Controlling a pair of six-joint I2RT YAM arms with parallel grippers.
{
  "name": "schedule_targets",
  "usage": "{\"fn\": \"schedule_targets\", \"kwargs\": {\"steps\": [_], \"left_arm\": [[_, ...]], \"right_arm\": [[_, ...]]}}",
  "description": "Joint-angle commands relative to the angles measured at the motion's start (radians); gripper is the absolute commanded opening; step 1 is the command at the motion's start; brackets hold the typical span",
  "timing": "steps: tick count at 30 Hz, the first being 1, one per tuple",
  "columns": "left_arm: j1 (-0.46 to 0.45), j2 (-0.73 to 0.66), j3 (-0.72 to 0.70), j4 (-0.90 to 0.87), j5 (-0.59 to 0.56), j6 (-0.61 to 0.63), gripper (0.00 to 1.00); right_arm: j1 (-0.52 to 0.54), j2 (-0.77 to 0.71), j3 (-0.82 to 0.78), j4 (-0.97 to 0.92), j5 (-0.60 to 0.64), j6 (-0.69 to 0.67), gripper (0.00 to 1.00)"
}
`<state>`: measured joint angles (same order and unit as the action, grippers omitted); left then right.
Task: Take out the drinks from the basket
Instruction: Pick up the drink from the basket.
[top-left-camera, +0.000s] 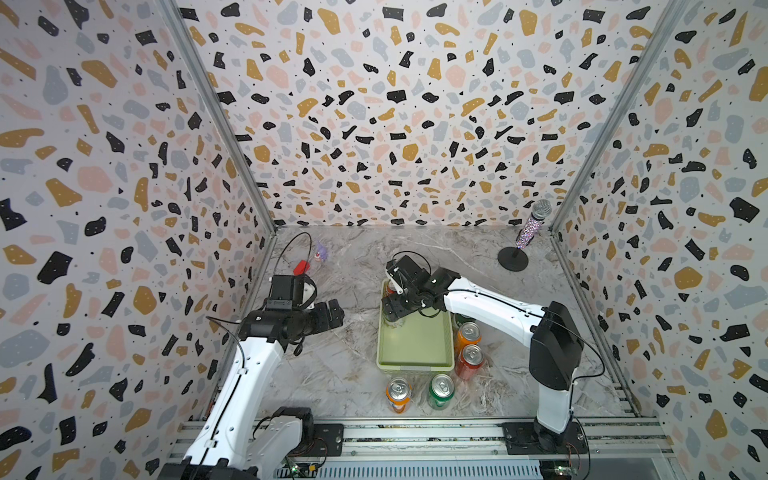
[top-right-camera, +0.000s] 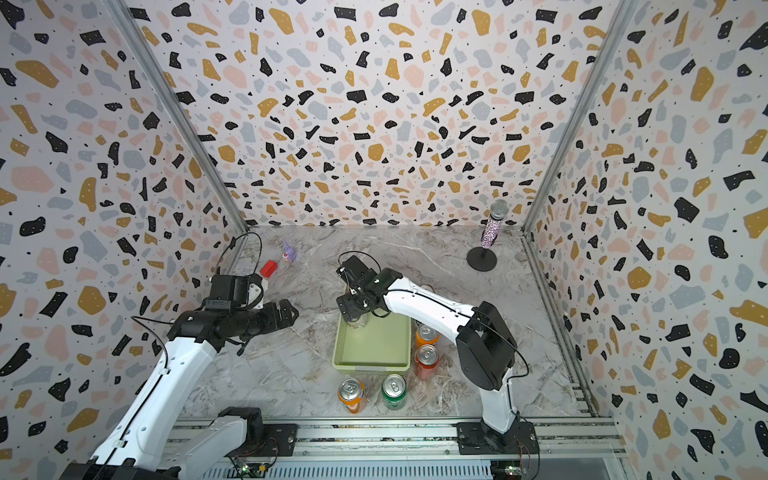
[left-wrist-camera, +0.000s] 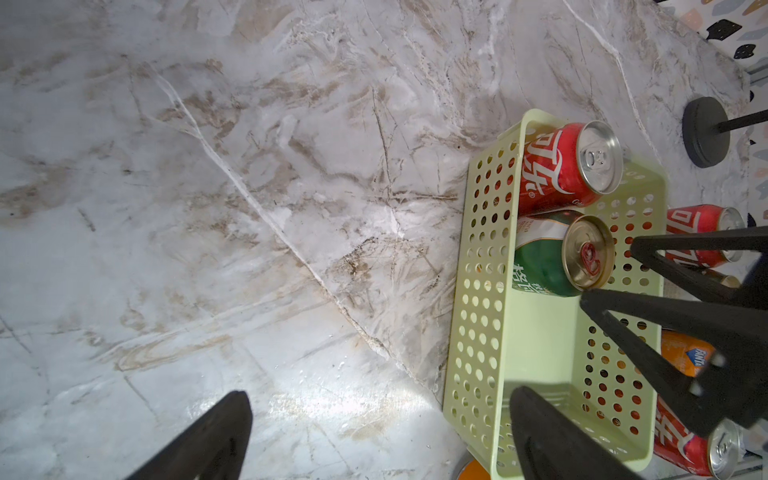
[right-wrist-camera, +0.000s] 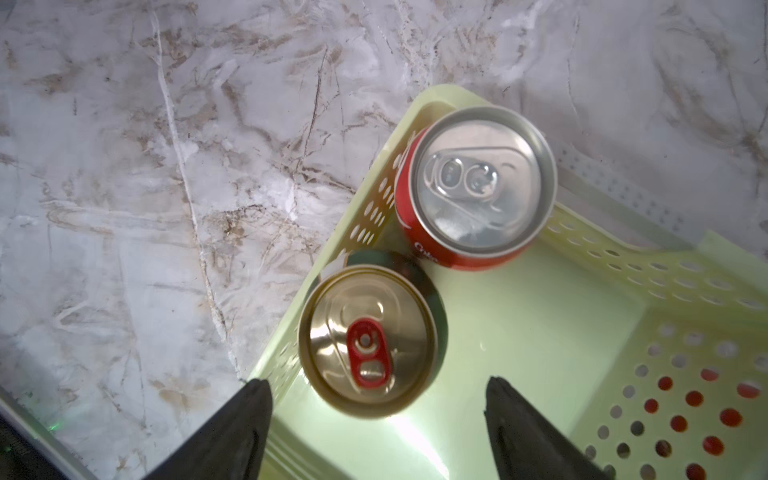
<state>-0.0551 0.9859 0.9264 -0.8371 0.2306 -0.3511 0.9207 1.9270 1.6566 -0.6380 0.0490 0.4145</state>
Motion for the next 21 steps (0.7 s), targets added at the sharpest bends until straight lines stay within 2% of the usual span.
{"fn": "schedule_targets", "kwargs": {"steps": [1, 10, 21], "left_arm": [[0.004, -0.007, -0.001, 0.012, 0.015, 0.009, 1.00], [0.005, 0.010, 0.000, 0.015, 0.041, 0.014, 1.00], [0.004, 0.019, 0.000, 0.017, 0.047, 0.014, 1.00]], "right_arm": [[0.003, 0.023, 0.057, -0.027, 0.018, -0.012, 0.85], [-0.003, 0.091, 0.106, -0.027, 0.037, -0.019, 0.84], [-0.012, 0.125, 0.046, 0.061, 0.046, -0.007, 0.81]]}}
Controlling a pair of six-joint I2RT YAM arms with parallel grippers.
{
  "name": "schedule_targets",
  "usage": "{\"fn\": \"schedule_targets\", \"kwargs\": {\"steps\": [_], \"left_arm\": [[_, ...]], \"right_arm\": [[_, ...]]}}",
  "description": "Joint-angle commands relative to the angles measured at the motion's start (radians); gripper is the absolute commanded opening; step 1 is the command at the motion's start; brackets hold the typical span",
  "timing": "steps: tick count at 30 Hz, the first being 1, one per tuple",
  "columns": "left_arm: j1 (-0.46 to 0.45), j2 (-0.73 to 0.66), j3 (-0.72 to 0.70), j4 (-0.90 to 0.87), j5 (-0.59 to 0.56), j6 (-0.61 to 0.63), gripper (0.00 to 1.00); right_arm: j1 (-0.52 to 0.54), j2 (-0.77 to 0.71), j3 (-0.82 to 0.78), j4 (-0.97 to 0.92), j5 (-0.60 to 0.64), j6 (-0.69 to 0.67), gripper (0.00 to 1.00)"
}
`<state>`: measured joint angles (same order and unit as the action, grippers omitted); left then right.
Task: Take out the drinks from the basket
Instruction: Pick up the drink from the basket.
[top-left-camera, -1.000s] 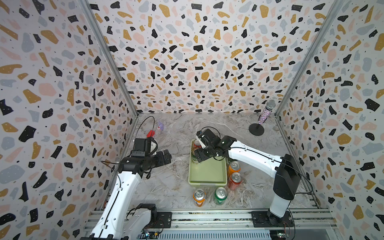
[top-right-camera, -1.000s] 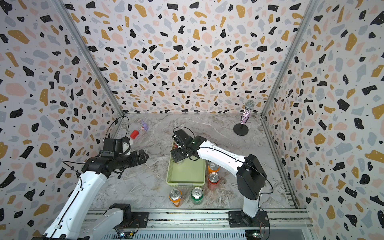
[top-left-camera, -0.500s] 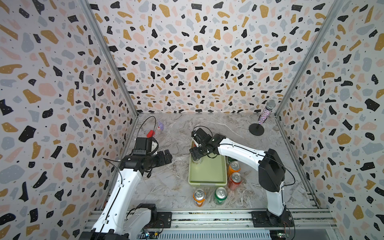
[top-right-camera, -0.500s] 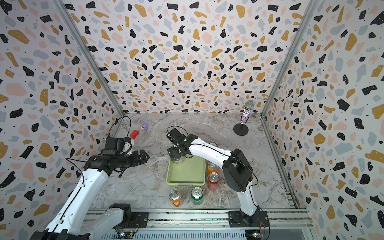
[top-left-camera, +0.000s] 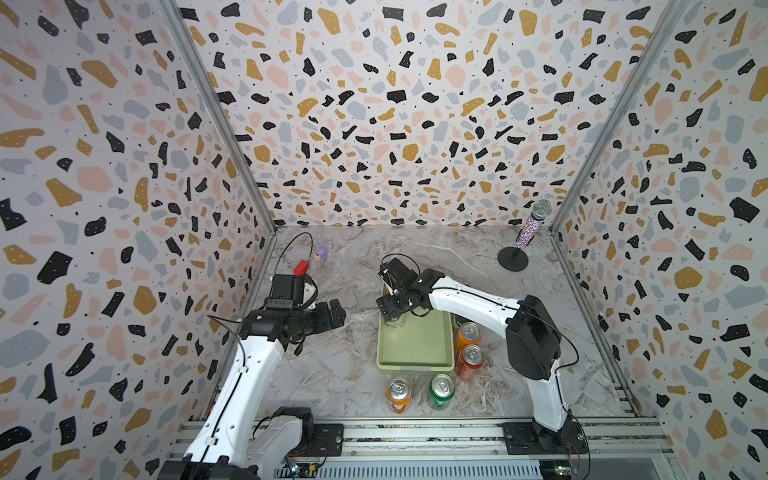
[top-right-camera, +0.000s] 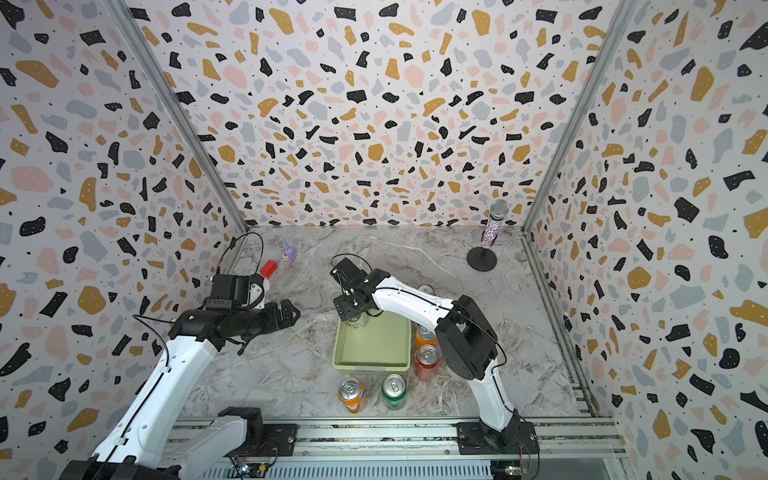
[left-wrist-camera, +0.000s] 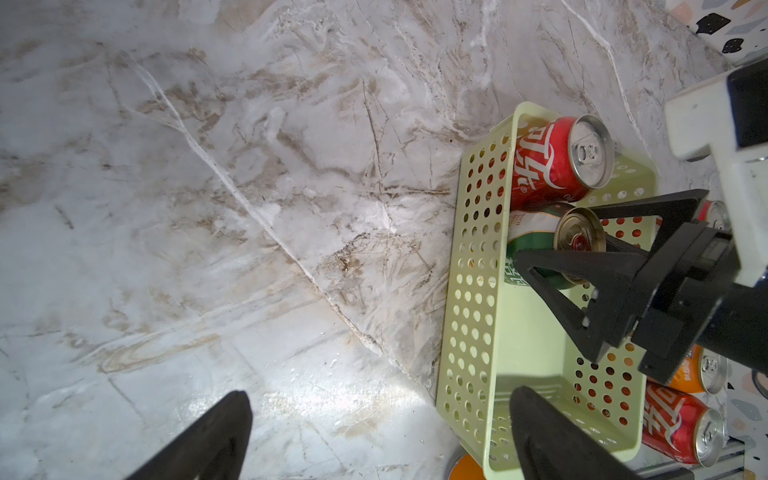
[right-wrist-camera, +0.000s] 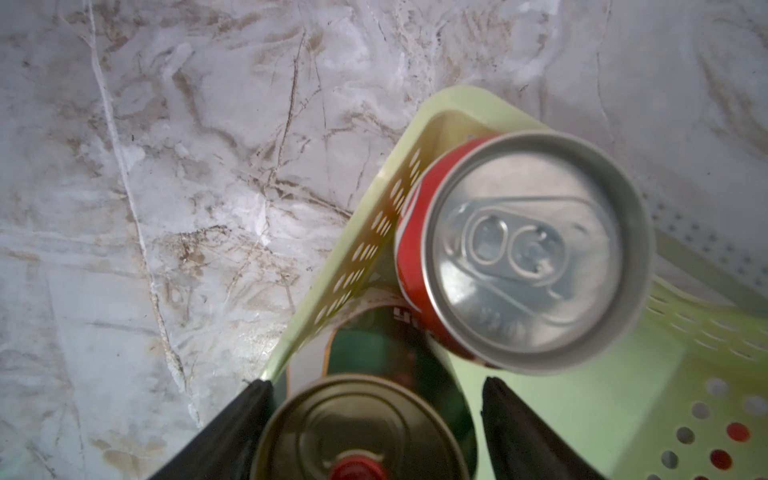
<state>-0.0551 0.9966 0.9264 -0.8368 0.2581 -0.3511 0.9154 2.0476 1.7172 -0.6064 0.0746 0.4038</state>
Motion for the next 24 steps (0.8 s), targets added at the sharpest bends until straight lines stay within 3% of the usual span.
{"fn": "schedule_targets", "kwargs": {"steps": [1, 8, 19, 24], "left_arm": [[0.005, 0.009, 0.000, 0.016, 0.022, 0.014, 1.00], [0.005, 0.010, -0.001, 0.016, 0.021, 0.014, 1.00], [0.004, 0.004, -0.003, 0.017, 0.008, 0.012, 1.00], [0.004, 0.016, -0.003, 0.016, 0.007, 0.013, 1.00]], "right_arm": [[-0.006, 0.006, -0.020, 0.033, 0.019, 0.005, 0.81], [-0.007, -0.008, -0.058, 0.047, 0.028, 0.000, 0.75], [-0.006, -0.074, -0.117, 0.052, 0.030, -0.011, 0.48], [-0.006, -0.119, -0.137, 0.054, 0.027, -0.023, 0.45]]}}
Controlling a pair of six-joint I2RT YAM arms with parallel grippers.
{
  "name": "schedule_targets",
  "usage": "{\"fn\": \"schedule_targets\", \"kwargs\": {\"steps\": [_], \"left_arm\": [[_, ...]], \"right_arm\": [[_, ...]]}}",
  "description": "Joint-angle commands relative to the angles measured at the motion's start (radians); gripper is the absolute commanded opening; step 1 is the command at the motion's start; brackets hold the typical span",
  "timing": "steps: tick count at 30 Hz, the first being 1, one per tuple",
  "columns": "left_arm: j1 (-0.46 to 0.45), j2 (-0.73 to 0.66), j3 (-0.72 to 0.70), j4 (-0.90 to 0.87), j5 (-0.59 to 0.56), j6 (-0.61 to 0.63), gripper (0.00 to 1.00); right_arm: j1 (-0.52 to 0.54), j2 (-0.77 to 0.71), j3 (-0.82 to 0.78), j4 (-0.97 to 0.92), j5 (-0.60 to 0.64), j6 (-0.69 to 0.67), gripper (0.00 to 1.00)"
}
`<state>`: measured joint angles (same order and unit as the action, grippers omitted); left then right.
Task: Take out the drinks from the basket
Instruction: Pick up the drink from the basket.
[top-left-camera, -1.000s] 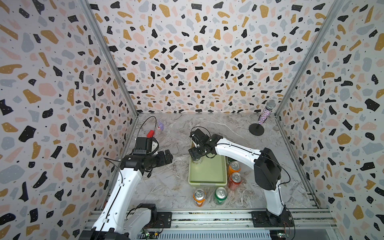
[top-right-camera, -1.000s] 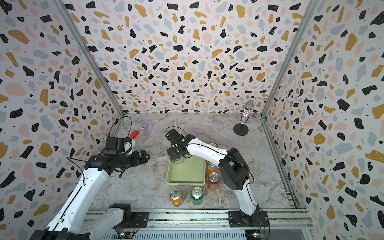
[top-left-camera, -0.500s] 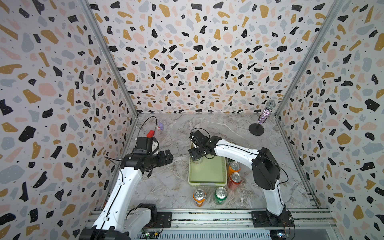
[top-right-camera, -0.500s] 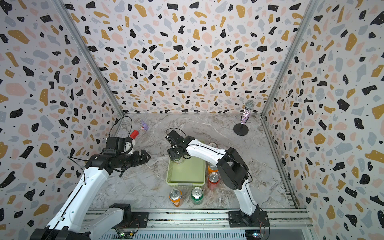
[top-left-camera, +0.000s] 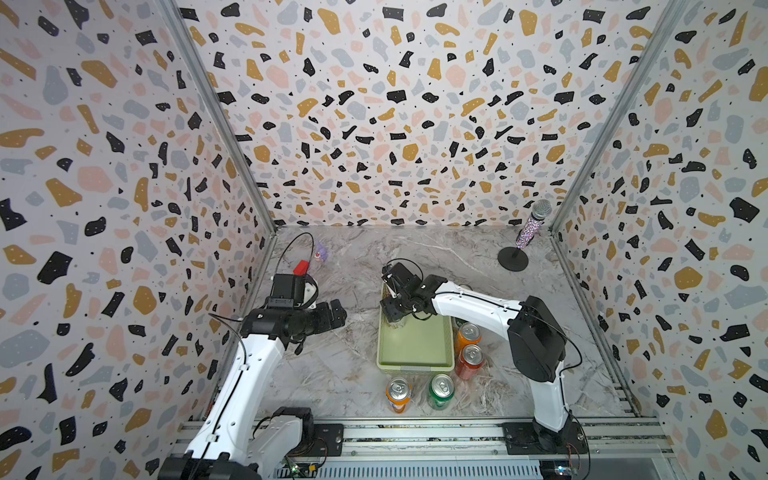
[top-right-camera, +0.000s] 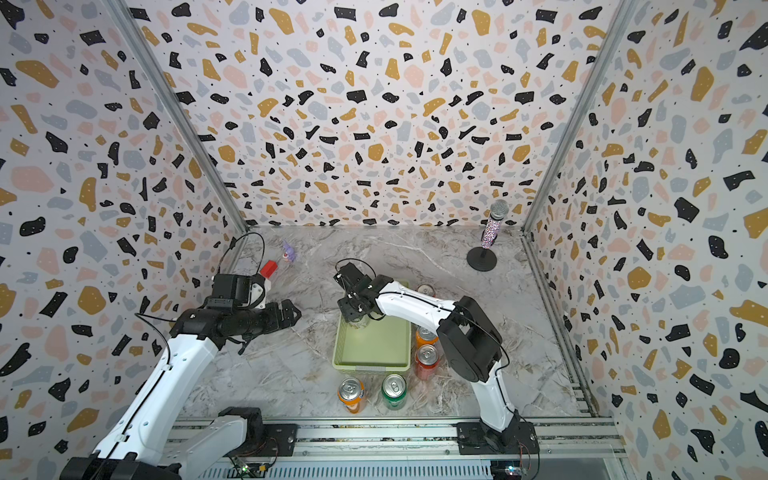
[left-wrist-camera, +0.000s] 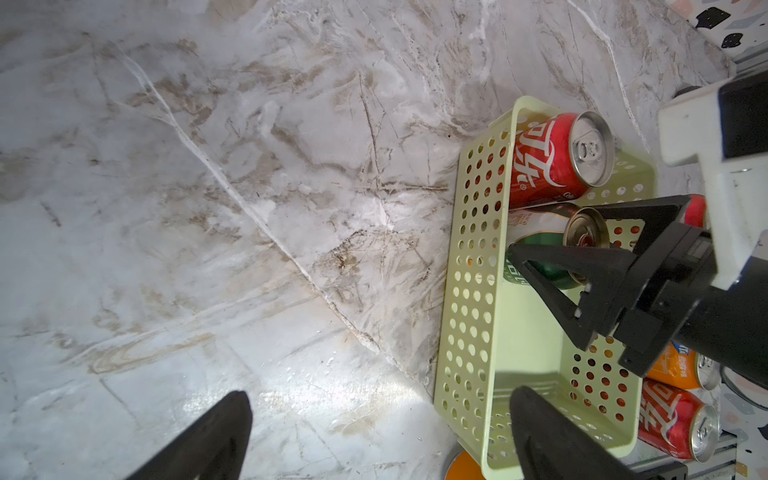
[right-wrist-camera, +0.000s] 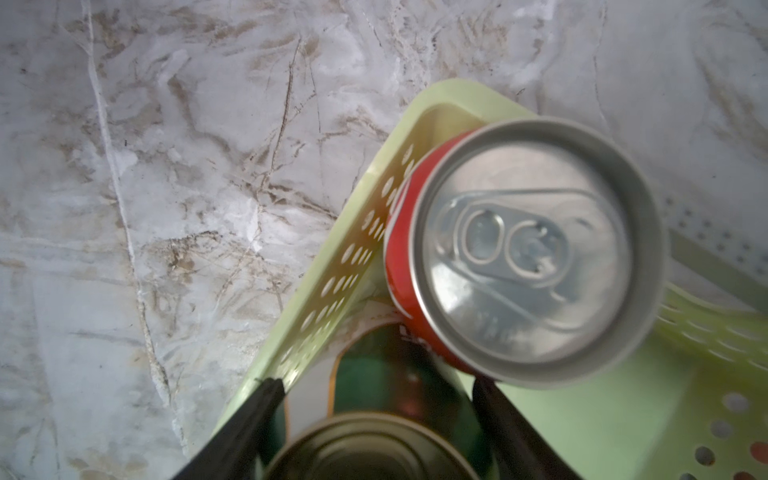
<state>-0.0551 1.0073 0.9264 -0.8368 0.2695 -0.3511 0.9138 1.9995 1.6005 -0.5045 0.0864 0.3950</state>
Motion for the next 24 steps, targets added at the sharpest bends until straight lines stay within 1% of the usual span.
{"fn": "schedule_targets", "kwargs": {"steps": [1, 10, 18, 21, 24], "left_arm": [[0.005, 0.010, -0.003, 0.016, -0.001, 0.012, 1.00], [0.005, 0.009, -0.001, 0.016, -0.009, 0.014, 1.00], [0.005, 0.001, -0.001, 0.015, -0.035, 0.007, 1.00], [0.006, 0.009, 0.000, 0.015, -0.004, -0.004, 1.00], [0.006, 0.025, 0.002, 0.015, 0.001, -0.007, 1.00]], "right_arm": [[-0.004, -0.080, -0.022, -0.048, 0.015, -0.016, 0.44], [-0.004, -0.190, -0.019, -0.096, 0.026, -0.045, 0.34], [-0.005, -0.280, 0.028, -0.141, 0.028, -0.066, 0.32], [-0.004, -0.293, 0.072, -0.159, 0.026, -0.076, 0.32], [-0.006, -0.288, 0.128, -0.160, 0.018, -0.085, 0.32]]}}
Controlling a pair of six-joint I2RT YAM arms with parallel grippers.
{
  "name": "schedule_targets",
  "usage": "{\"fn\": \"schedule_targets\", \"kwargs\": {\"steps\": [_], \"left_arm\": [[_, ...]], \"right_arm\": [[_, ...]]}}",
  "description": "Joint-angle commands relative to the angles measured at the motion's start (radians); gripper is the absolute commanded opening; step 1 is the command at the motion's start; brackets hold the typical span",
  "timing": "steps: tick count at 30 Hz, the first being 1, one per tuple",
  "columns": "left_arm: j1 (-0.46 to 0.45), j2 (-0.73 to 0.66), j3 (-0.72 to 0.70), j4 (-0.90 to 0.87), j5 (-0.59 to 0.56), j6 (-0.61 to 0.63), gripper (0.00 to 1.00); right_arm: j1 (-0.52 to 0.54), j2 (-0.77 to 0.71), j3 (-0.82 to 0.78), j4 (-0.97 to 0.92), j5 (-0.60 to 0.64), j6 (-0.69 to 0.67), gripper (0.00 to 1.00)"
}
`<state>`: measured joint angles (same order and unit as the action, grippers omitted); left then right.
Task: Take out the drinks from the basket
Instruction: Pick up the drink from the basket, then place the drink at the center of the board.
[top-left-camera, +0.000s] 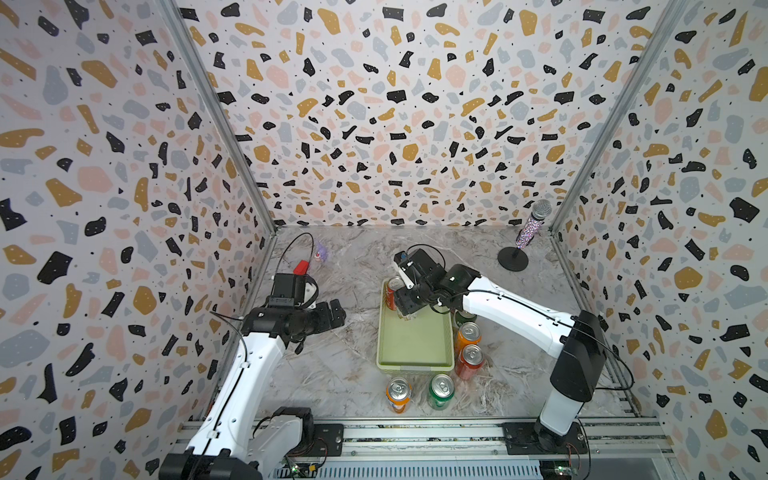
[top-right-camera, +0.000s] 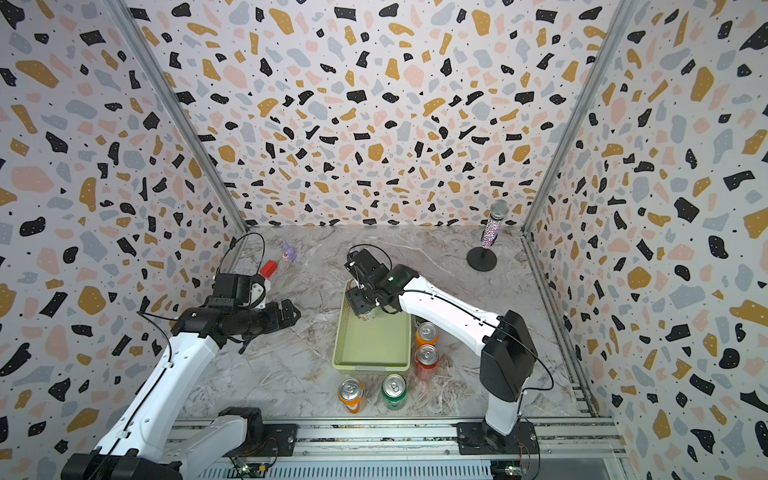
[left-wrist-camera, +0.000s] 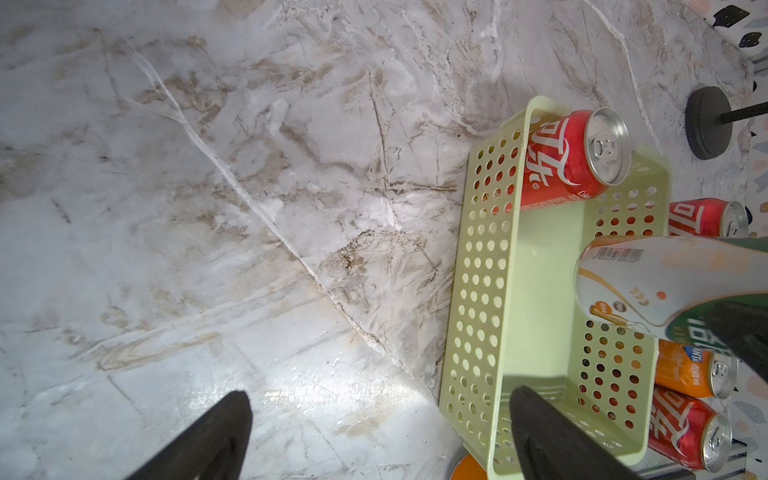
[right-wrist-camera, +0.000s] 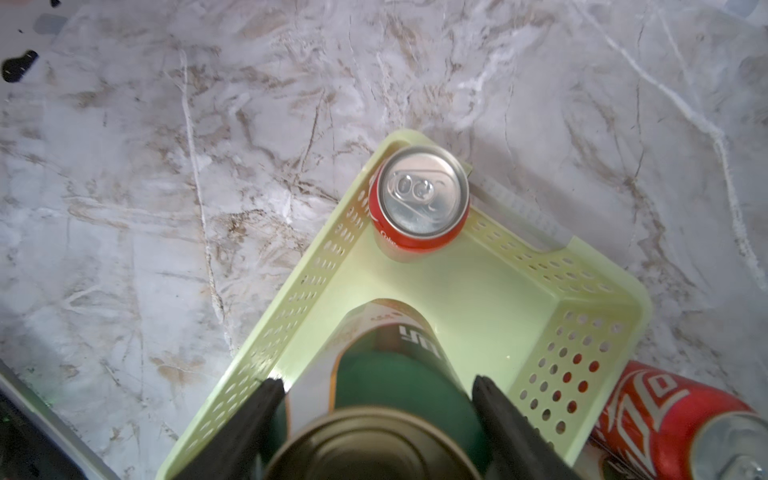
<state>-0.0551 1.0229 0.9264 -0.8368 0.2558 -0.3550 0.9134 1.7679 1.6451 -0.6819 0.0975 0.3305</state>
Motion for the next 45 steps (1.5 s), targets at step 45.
{"fn": "schedule_targets", "kwargs": {"steps": [45], "left_arm": [[0.077, -0.027, 0.002, 0.020, 0.069, -0.007, 1.00]], "right_arm": [[-0.003, 0.583, 0.750, 0.003, -0.047, -0.023, 0.31]]}}
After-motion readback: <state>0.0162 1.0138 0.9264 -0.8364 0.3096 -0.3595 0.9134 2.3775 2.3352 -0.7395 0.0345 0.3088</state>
